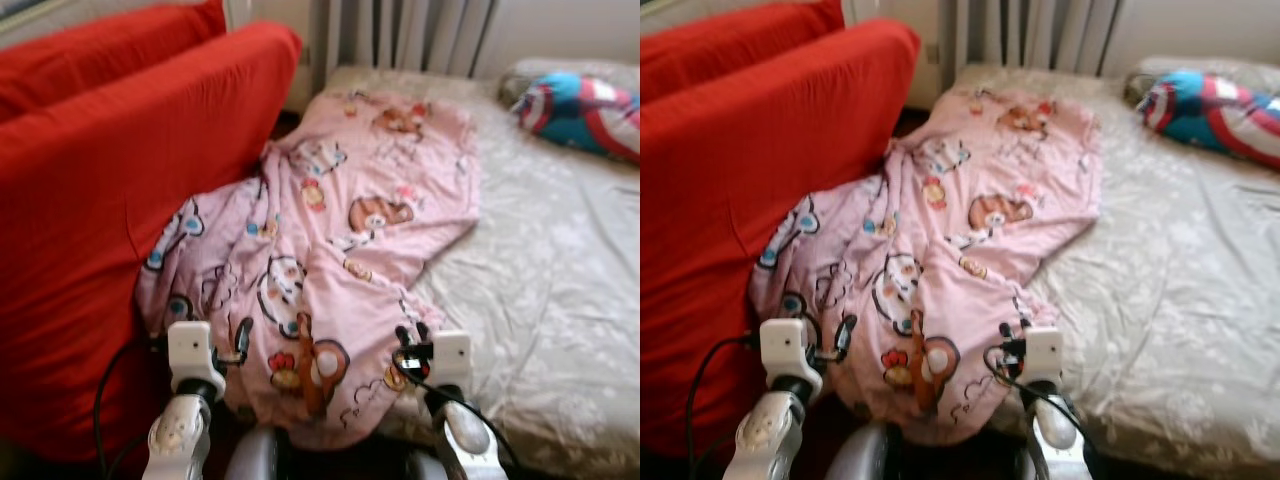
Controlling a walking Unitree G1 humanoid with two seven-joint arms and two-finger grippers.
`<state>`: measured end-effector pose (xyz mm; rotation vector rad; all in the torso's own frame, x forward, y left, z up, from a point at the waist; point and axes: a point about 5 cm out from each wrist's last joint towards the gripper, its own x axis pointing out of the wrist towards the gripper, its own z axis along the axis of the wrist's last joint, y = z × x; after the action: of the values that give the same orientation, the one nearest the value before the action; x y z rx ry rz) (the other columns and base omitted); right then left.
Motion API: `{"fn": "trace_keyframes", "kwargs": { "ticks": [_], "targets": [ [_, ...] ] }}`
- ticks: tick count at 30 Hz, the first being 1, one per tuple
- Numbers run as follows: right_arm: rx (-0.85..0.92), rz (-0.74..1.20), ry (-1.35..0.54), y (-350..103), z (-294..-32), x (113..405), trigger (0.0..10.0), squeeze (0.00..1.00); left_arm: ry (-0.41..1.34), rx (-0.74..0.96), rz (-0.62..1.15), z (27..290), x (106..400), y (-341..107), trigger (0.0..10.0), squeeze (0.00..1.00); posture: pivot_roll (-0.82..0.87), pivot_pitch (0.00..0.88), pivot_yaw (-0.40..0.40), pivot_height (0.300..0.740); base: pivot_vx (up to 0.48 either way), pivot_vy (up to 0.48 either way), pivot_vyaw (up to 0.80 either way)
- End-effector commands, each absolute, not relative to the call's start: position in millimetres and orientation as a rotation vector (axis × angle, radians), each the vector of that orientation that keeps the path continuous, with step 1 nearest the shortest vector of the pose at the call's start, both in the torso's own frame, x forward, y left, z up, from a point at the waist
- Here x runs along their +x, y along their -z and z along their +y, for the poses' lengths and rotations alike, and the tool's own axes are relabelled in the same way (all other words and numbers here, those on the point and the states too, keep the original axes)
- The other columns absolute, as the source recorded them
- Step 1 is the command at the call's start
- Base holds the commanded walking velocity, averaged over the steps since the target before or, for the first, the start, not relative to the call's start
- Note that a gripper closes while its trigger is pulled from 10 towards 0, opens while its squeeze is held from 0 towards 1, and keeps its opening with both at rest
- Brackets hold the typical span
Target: Clean up the room
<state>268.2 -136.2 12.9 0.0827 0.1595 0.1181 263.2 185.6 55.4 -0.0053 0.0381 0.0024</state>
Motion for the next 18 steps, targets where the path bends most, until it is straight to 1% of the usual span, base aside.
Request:
{"fn": "trace_keyframes", "kwargs": {
  "ticks": [1,18],
  "targets": [
    [0.083,0.165,-0.107,-12.5,-139.5,268.3,10.0,0.0,0.008,-0.013,0.049,182.4,263.2,-54.8,10.0,0.0,-0.03,0.103,-0.016,0.646,0.0,0.0,0.0],
    [0.089,0.167,-0.106,-11.9,-139.5,268.3,10.0,0.0,0.024,-0.015,0.048,181.7,262.8,-55.8,10.0,0.0,-0.03,0.104,-0.014,0.646,0.0,0.0,0.0]
  ]
}}
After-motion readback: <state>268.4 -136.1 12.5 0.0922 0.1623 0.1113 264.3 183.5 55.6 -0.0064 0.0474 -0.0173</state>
